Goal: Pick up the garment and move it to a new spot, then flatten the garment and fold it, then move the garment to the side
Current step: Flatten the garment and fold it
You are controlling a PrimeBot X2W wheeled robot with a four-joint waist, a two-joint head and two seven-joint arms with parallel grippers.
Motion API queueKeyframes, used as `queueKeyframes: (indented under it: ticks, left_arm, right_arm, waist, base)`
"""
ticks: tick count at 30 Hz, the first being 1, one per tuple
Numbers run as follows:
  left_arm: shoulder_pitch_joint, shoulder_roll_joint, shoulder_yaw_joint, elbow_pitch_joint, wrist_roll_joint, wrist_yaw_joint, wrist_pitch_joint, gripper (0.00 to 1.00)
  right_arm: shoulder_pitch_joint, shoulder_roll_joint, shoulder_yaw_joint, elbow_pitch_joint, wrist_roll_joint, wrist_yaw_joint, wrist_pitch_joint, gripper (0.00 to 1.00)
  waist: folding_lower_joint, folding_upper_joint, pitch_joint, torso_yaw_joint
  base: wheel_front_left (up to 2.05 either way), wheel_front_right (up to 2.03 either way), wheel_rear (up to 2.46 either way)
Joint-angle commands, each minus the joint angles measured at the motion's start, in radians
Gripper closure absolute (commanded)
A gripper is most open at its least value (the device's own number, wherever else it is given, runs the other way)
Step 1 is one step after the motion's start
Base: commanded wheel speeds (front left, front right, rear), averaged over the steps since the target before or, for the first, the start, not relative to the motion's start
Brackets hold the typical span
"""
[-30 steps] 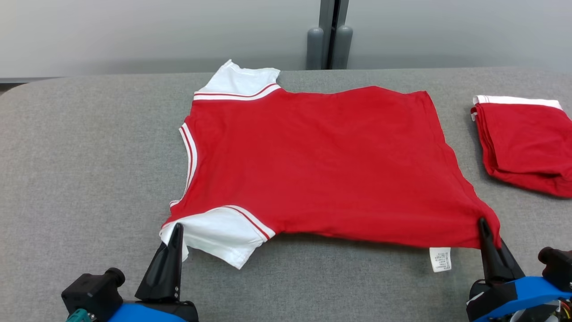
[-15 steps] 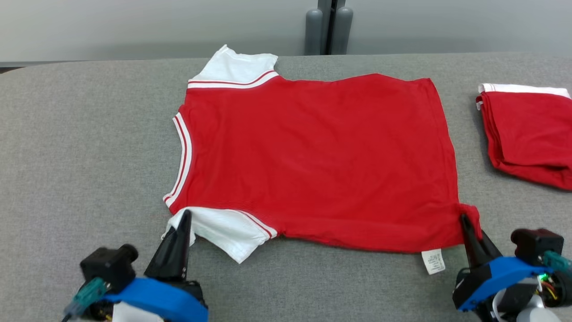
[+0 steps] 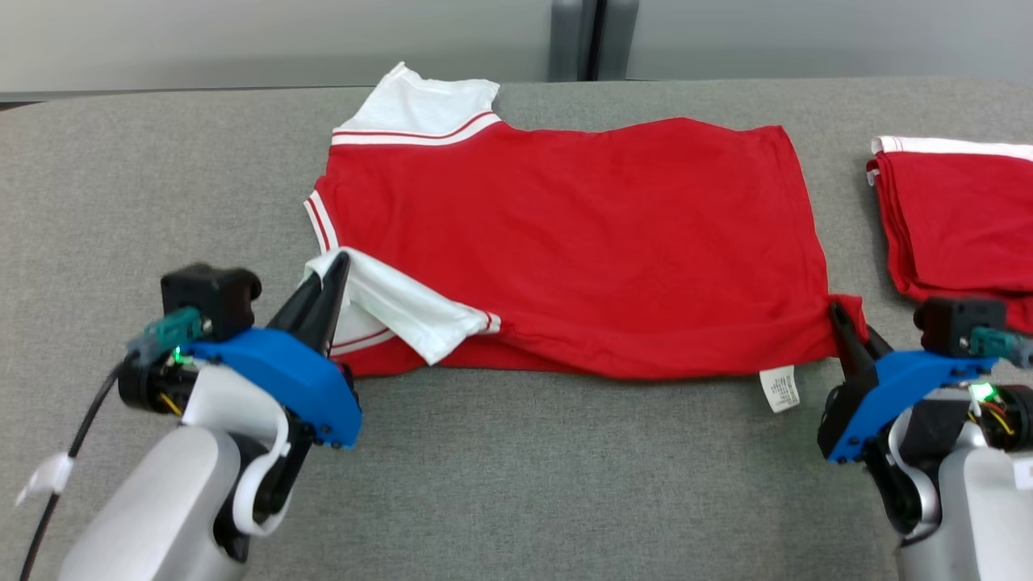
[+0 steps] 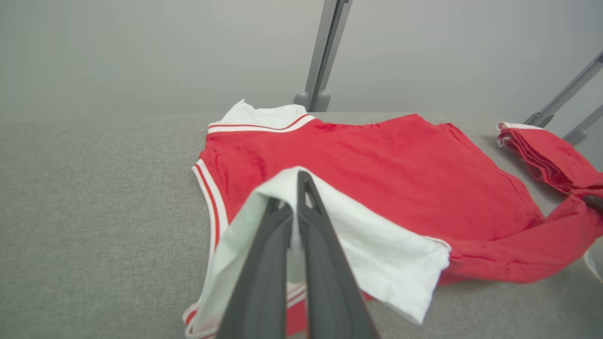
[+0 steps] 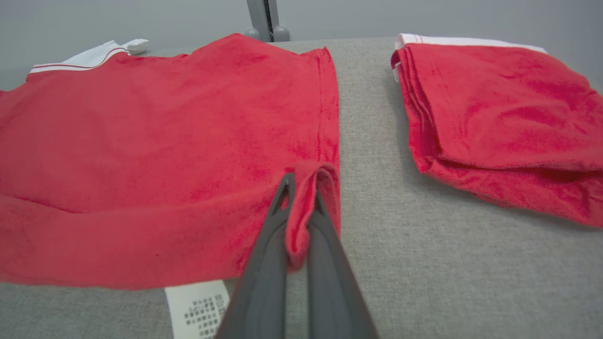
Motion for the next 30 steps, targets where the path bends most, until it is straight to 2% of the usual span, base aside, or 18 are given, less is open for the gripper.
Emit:
queueKeyframes:
  ticks: [1, 7, 17, 18, 19, 20, 21, 22, 30]
  left_arm:
    - [-0.046, -0.002, -0.010, 0.039, 0.004, -0.017, 0.015, 1.00]
    - [-0.160, -0.023, -0.022, 0.181, 0.012, -0.058, 0.037, 1.00]
    - [-0.284, -0.065, -0.039, 0.382, 0.030, -0.091, 0.015, 1.00]
    - [-0.291, -0.067, -0.038, 0.397, 0.029, -0.091, 0.012, 1.00]
    - [-0.297, -0.070, -0.036, 0.412, 0.029, -0.089, 0.007, 1.00]
    - [-0.302, -0.072, -0.036, 0.424, 0.030, -0.089, 0.003, 0.68]
    - [-0.307, -0.075, -0.034, 0.437, 0.031, -0.088, -0.003, 0.45]
    - [-0.310, -0.078, -0.032, 0.447, 0.031, -0.085, -0.010, 0.02]
    - [-0.329, -0.091, -0.017, 0.518, 0.025, -0.081, -0.052, 0.00]
  right_arm:
    - [-0.038, -0.002, -0.003, 0.011, -0.010, 0.000, 0.018, 1.00]
    - [-0.112, -0.003, -0.017, 0.069, -0.020, 0.000, 0.053, 1.00]
    - [-0.213, -0.003, -0.014, 0.192, -0.037, 0.000, 0.033, 1.00]
    - [-0.223, -0.003, -0.012, 0.204, -0.037, 0.000, 0.029, 0.85]
    - [-0.233, -0.003, -0.007, 0.215, -0.032, 0.000, 0.021, 0.60]
    - [-0.245, -0.003, -0.002, 0.226, -0.025, 0.000, 0.015, 0.04]
    - [-0.254, -0.003, 0.001, 0.238, -0.023, 0.000, 0.008, 0.00]
    - [-0.265, -0.003, 0.004, 0.249, -0.016, 0.000, -0.001, 0.00]
    - [-0.349, -0.003, -0.023, 0.348, 0.002, 0.000, -0.086, 0.00]
  waist:
    - [-0.0001, -0.0001, 0.003, -0.003]
    - [-0.0001, -0.0001, 0.019, -0.019]
    - [-0.0001, -0.0001, 0.051, -0.044]
    - [-0.0001, -0.0001, 0.053, -0.047]
    - [-0.0001, -0.0001, 0.055, -0.048]
    - [-0.0001, -0.0001, 0.056, -0.049]
    - [-0.0001, -0.0001, 0.057, -0.051]
    - [-0.0001, -0.0001, 0.057, -0.052]
    - [-0.0001, -0.0001, 0.058, -0.051]
  base:
    - [0.00, 0.00, 0.00]
    - [0.00, 0.00, 0.00]
    - [0.00, 0.00, 0.00]
    - [0.00, 0.00, 0.00]
    - [0.00, 0.00, 0.00]
    - [0.00, 0.00, 0.00]
    - [0.00, 0.00, 0.00]
    - [0.00, 0.00, 0.00]
    - [0.00, 0.00, 0.00]
